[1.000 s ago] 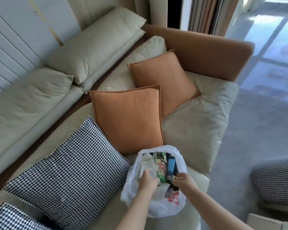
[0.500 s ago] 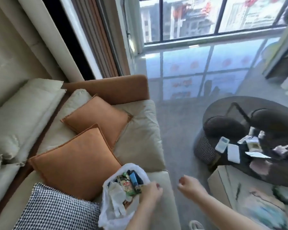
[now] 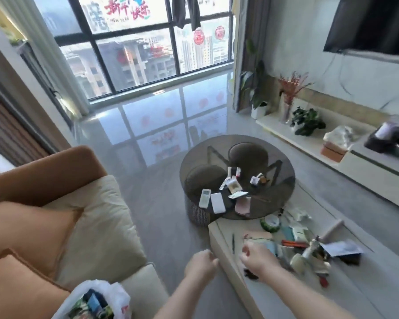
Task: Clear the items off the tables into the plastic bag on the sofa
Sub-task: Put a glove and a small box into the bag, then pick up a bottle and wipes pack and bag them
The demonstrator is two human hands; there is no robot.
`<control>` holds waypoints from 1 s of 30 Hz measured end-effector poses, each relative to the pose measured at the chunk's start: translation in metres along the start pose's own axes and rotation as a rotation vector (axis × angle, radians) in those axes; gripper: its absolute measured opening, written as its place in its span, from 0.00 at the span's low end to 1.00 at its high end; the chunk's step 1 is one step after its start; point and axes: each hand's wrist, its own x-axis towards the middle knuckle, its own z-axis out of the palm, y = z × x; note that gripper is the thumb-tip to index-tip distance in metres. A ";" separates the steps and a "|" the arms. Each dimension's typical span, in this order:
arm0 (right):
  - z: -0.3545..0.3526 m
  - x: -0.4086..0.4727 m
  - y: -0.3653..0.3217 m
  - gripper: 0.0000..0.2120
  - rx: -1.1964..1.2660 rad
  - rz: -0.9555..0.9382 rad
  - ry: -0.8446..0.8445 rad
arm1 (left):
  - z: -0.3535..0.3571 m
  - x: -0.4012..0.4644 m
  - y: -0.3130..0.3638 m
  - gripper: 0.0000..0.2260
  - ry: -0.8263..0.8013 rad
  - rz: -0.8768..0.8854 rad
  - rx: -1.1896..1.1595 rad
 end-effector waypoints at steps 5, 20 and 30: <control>-0.041 -0.017 0.110 0.10 0.050 0.100 0.058 | 0.053 -0.004 0.091 0.13 -0.039 0.075 0.085; -0.098 -0.011 0.315 0.12 0.273 0.442 0.129 | 0.181 0.027 0.246 0.11 -0.177 0.246 0.201; -0.068 0.083 0.395 0.09 0.448 0.647 0.158 | 0.260 0.150 0.285 0.12 -0.266 0.275 0.378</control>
